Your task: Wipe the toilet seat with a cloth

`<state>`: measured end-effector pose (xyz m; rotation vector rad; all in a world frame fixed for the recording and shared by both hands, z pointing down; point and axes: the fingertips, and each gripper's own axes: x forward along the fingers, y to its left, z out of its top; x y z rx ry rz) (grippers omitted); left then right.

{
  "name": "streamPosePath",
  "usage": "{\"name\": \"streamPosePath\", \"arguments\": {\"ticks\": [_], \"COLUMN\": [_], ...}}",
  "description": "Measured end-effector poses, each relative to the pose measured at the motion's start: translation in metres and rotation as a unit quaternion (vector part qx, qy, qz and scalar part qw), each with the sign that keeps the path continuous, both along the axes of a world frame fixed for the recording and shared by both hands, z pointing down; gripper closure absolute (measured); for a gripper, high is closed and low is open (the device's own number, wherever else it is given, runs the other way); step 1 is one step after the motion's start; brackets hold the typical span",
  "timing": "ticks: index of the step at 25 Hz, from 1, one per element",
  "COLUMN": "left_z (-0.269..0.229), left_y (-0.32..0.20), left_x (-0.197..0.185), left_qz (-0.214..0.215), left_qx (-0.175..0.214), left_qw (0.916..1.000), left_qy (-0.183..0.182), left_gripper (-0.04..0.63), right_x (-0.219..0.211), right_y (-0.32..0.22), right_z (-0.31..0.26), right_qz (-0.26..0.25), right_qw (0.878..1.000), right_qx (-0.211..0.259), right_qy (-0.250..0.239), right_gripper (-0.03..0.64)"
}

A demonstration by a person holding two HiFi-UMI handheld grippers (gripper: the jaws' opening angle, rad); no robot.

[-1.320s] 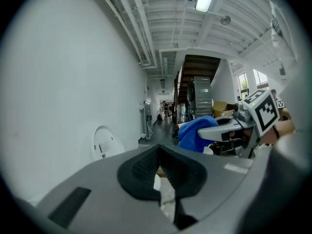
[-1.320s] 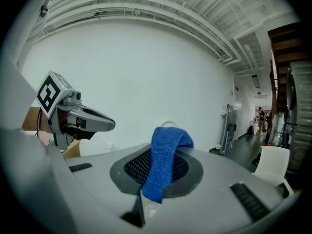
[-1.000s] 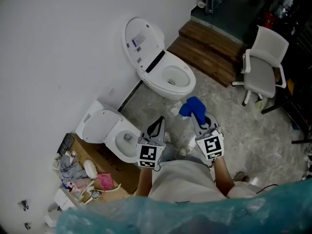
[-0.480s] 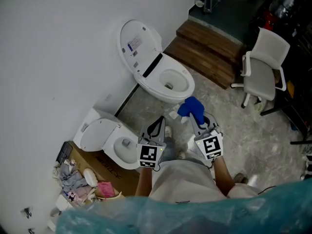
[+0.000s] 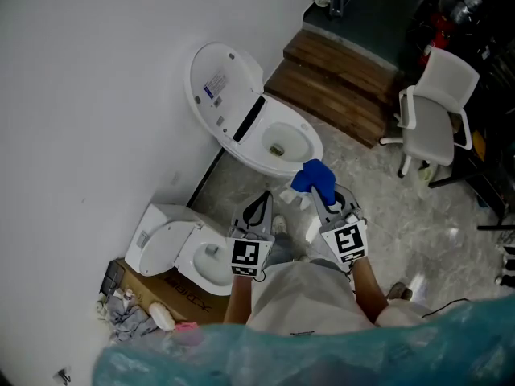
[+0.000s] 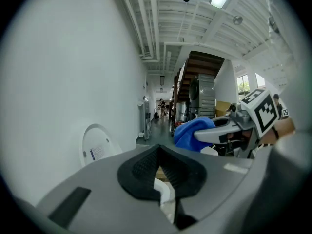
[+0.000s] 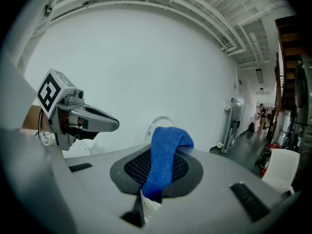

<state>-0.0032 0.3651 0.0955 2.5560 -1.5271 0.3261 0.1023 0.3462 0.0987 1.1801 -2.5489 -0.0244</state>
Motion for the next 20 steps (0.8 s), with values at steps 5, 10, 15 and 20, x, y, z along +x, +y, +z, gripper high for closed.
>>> {"name": "streamPosePath", "arguments": {"ticks": [5, 10, 15, 20], "left_z": [0.007, 0.014, 0.019, 0.025], "left_y": [-0.039, -0.068, -0.093, -0.117], "left_x": [-0.022, -0.039, -0.05, -0.055], "left_qz": [0.011, 0.021, 0.019, 0.012], "left_qx": [-0.007, -0.011, -0.016, -0.019], "left_qw": [0.9999, 0.9997, 0.9996, 0.9997], "left_qy": [0.002, 0.005, 0.009, 0.008], "left_gripper": [0.584, 0.584, 0.584, 0.584], "right_x": [-0.024, -0.046, -0.057, -0.058], "right_y": [-0.038, -0.064, -0.087, -0.111], "right_z": [0.003, 0.008, 0.012, 0.015], "right_qz": [0.007, 0.009, 0.012, 0.014], "right_qw": [1.0, 1.0, 1.0, 1.0], "right_qx": [-0.008, -0.009, -0.015, -0.012], "right_qy": [0.014, 0.014, 0.014, 0.007], "right_gripper": [0.597, 0.597, 0.597, 0.597]}}
